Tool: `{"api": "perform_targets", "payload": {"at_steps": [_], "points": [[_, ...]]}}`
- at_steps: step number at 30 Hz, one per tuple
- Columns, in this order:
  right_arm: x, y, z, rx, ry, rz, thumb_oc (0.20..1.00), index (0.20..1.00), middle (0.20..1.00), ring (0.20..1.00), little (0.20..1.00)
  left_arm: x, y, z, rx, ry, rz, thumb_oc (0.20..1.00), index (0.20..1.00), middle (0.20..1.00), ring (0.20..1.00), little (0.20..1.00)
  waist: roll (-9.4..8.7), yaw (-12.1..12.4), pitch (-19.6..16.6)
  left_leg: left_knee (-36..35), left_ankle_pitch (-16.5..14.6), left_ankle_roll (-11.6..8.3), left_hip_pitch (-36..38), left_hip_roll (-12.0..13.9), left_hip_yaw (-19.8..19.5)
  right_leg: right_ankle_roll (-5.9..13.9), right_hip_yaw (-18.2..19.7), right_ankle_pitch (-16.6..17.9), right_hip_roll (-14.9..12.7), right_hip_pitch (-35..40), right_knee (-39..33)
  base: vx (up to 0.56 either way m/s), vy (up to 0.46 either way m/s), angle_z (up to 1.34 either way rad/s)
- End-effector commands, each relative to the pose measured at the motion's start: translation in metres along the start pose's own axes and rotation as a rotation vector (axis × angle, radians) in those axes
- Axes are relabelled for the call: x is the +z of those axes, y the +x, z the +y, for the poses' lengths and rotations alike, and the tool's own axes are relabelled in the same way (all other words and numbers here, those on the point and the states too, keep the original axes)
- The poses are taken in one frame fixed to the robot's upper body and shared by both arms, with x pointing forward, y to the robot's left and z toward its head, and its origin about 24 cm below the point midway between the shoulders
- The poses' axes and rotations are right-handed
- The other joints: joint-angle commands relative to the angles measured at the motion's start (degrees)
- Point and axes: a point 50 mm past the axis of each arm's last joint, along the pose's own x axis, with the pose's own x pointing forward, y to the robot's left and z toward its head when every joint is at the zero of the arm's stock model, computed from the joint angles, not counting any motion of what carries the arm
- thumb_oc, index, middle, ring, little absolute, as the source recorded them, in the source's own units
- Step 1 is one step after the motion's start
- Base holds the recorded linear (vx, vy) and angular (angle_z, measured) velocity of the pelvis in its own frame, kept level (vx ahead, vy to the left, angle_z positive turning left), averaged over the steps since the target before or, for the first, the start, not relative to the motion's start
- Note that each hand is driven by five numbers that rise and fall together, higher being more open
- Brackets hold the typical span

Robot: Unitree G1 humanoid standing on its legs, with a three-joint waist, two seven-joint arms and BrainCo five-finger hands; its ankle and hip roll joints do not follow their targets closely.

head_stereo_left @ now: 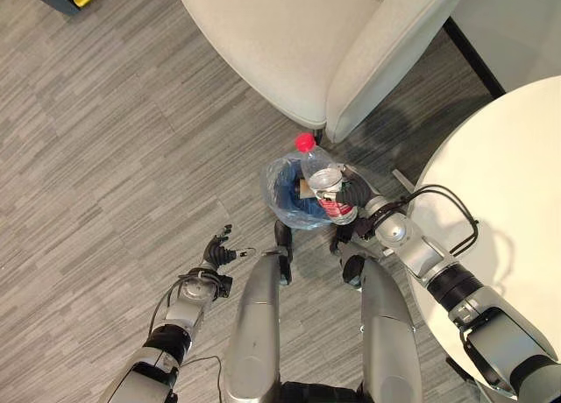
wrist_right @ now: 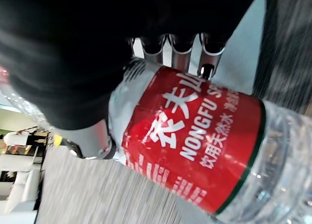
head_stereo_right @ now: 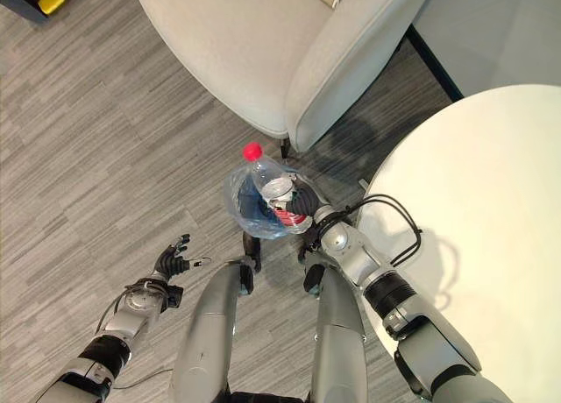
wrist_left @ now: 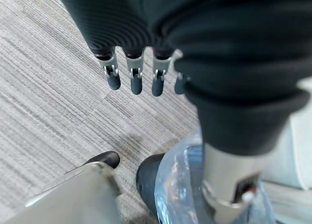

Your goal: Gather garbage on tea table into small bin, then transfer packed bag to large trash can.

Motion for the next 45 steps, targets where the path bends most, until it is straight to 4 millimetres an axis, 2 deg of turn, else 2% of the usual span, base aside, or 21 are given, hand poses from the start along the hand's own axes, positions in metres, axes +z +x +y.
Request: {"api": "perform_targets", "payload": {"at_steps": [1,6,13,18,22,23,24,25,28,32,35,37,38,45], "points": [[0.023,0.006,0.0,-0.081,0.046,-0.102,0.2,0.2,0.2,0.2,0.2,-0.017,-0.012,0.005,0.022,-0.012,0.027,1.0,1.0,1.0,1.0,1.0,0.93,0.3,-6.0,-0.9,1.4,-0.09,-5.7,-1.3,2.1,5.21,5.0,-11.1,-4.3,-0.8,7.4,-0.07,-0.019,0.13],[0.026,0.018,-0.007,-0.116,-0.001,-0.091,0.2,0.2,0.2,0.2,0.2,-0.011,-0.009,0.003,0.013,-0.008,0.011,1.0,1.0,1.0,1.0,1.0,1.26,0.8,-6.1,2.4,0.8,0.32,-12.1,-2.0,1.0,4.27,5.6,-12.8,-5.5,-7.1,11.8,-0.01,-0.019,0.2],[0.033,0.032,-0.012,-0.131,-0.082,-0.088,0.2,0.2,0.2,0.2,0.2,0.0,-0.002,-0.001,0.007,-0.002,-0.013,1.0,1.0,1.0,1.0,1.0,1.73,1.9,-6.9,4.3,0.8,0.6,-19.0,-3.2,-0.3,3.41,5.9,-14.2,-7.7,-13.3,14.4,0.02,-0.009,0.26],[0.018,0.038,-0.018,-0.159,-0.109,0.002,0.2,0.2,0.2,0.2,0.2,0.014,0.001,-0.005,-0.007,-0.009,-0.067,1.0,1.0,1.0,1.0,1.0,2.25,2.3,-7.8,7.1,0.3,1.12,-24.4,-4.6,-0.9,2.71,7.0,-15.5,-9.5,-18.7,18.3,0.05,0.003,0.28],[0.014,0.04,-0.023,-0.171,-0.106,0.034,0.2,0.2,0.2,0.2,0.2,0.021,0.002,-0.006,-0.008,-0.021,-0.092,1.0,1.0,1.0,1.0,1.0,2.48,2.5,-8.0,8.9,-0.1,1.36,-26.7,-5.1,-1.1,2.44,7.9,-16.1,-10.3,-21.1,20.6,0.04,0.008,0.05],[0.011,0.041,-0.024,-0.175,-0.105,0.049,0.26,0.26,0.26,0.26,0.26,0.023,0.002,-0.006,-0.007,-0.023,-0.097,1.0,1.0,1.0,1.0,1.0,2.55,2.5,-8.1,9.6,-0.4,1.41,-27.3,-5.1,-0.9,2.42,8.1,-16.3,-10.5,-21.7,21.2,0.04,0.019,-0.08],[0.012,0.042,-0.025,-0.179,-0.104,0.053,0.514,0.514,0.514,0.514,0.514,0.025,0.002,-0.006,-0.01,-0.024,-0.106,1.0,1.0,1.0,1.0,1.0,2.56,2.6,-8.1,9.8,-0.5,1.43,-27.7,-5.2,-0.8,2.32,8.4,-16.4,-10.6,-22.0,21.5,0.04,0.025,-0.01],[0.011,0.043,-0.027,-0.183,-0.105,0.06,1.0,1.0,1.0,1.0,1.0,0.027,0.003,-0.006,-0.01,-0.028,-0.114,1.0,1.0,1.0,1.0,1.0,2.56,2.6,-8.0,10.2,-0.7,1.47,-27.9,-5.3,-0.7,2.31,8.7,-16.3,-10.6,-22.3,21.9,0.03,0.026,0.07],[0.013,0.044,-0.036,-0.205,-0.161,0.046,1.0,1.0,1.0,1.0,1.0,0.035,0.004,-0.005,-0.005,-0.031,-0.146,1.0,1.0,1.0,1.0,1.0,2.48,2.4,-7.3,11.2,-1.2,1.64,-28.9,-5.1,-0.2,2.67,9.2,-15.9,-10.6,-23.4,22.6,0.02,0.051,0.06],[0.016,0.042,-0.037,-0.2,-0.239,0.009,1.0,1.0,1.0,1.0,1.0,0.033,0.003,-0.007,-0.003,-0.031,-0.142,1.0,1.0,1.0,1.0,1.0,1.99,2.0,-7.3,12.0,-1.4,1.78,-29.1,-5.3,-0.5,2.74,9.7,-15.7,-10.2,-23.8,23.0,0.01,0.018,-0.07],[0.015,0.037,-0.036,-0.185,-0.361,-0.028,1.0,1.0,1.0,1.0,1.0,0.03,0.001,-0.007,0.003,-0.032,-0.137,1.0,1.0,1.0,1.0,1.0,1.41,1.5,-7.3,11.3,-1.6,1.89,-28.2,-5.1,-0.5,3.06,9.8,-15.2,-9.7,-23.3,22.0,0.0,0.017,-0.08],[0.007,0.029,-0.035,-0.151,-0.487,-0.043,1.0,1.0,1.0,1.0,1.0,0.029,0.001,-0.006,0.009,-0.017,-0.138,1.0,1.0,1.0,1.0,1.0,1.01,0.8,-7.3,10.1,-1.6,1.8,-27.4,-4.9,-0.5,3.33,9.7,-14.9,-9.5,-22.7,20.9,-0.01,-0.019,-0.08],[0.007,0.029,-0.034,-0.15,-0.488,-0.042,1.0,1.0,1.0,1.0,1.0,0.029,0.001,-0.007,0.008,-0.017,-0.137,1.0,1.0,1.0,1.0,1.0,1.07,0.8,-7.3,10.0,-1.5,1.8,-27.3,-4.9,-0.5,3.32,9.6,-14.9,-9.4,-22.6,20.8,-0.01,-0.014,-0.07],[-0.017,0.019,-0.028,-0.03,-0.787,-0.021,1.0,1.0,1.0,1.0,1.0,0.026,0.0,0.0,0.027,0.014,-0.14,1.0,1.0,1.0,1.0,1.0,0.63,0.3,-7.4,8.5,-1.8,1.78,-26.6,-4.6,-0.3,4.09,10.2,-14.0,-8.4,-22.5,18.8,0.0,0.022,-0.11]]}}
